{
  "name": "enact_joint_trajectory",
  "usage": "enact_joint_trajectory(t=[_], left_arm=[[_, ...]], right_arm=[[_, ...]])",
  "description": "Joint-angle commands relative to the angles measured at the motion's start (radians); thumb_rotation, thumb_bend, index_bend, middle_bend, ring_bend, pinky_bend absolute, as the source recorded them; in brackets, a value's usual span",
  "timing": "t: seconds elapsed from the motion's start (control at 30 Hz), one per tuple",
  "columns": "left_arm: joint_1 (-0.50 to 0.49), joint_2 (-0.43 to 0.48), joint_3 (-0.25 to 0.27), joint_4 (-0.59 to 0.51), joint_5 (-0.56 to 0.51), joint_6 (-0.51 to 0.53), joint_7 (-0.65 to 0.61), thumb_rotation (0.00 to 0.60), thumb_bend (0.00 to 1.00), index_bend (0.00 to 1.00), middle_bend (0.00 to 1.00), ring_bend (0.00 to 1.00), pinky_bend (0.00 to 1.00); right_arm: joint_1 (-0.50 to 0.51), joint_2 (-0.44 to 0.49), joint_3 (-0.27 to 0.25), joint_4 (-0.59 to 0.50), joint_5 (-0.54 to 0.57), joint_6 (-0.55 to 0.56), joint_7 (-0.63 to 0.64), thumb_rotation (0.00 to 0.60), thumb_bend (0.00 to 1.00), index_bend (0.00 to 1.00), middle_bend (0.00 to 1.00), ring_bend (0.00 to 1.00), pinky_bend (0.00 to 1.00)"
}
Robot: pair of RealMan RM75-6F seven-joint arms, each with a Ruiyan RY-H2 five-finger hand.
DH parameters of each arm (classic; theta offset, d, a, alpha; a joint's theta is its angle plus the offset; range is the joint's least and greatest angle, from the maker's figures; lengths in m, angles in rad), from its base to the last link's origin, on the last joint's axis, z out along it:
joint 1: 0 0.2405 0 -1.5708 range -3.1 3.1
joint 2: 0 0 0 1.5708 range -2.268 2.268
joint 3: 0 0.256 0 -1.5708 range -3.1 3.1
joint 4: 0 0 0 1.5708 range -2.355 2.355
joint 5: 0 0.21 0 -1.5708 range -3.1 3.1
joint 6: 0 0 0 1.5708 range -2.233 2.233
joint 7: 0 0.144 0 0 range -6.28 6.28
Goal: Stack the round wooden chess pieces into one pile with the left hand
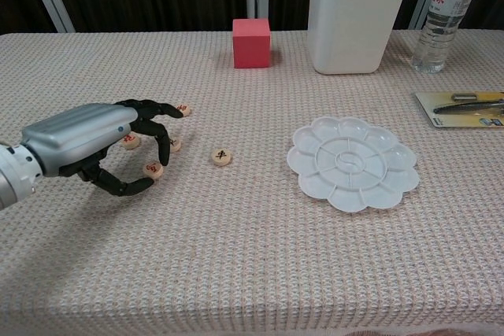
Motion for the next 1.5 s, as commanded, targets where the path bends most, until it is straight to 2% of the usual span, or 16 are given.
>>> enact_joint_trajectory(t=[0.03,0.47,1.07,1.5], left_arm=[[-0.006,0.006,-0.009,-0.003,-0.012,-0.004,0.006,0.6,0.35,0.5,0.07,0.0,0.0],[-0.033,0.037,-0.066,0.035,-0.101,-0.027,0.046,0.6,0.35,0.5,0.07,0.0,0.0],[-0.056,0.009,-0.054,0.128,-0.106,-0.046,-0.013,0.6,0.35,0.5,0.07,0.0,0.0],[-0.057,0.008,-0.054,0.144,-0.116,-0.043,-0.038,0.6,0.35,0.5,0.07,0.0,0.0]], right_arm=[[0.0,0.0,0.0,0.0,0.0,0.0,0.0,0.6,0.08,0.0,0.0,0.0,0.0],[-0.002,0.004,0.001,0.0,0.002,0.001,0.006,0.6,0.08,0.0,0.0,0.0,0.0],[0.0,0.007,0.0,-0.012,0.0,-0.002,-0.008,0.6,0.09,0.0,0.0,0.0,0.0],[0.003,0.006,0.001,-0.013,0.001,-0.007,-0.012,0.6,0.09,0.0,0.0,0.0,0.0]])
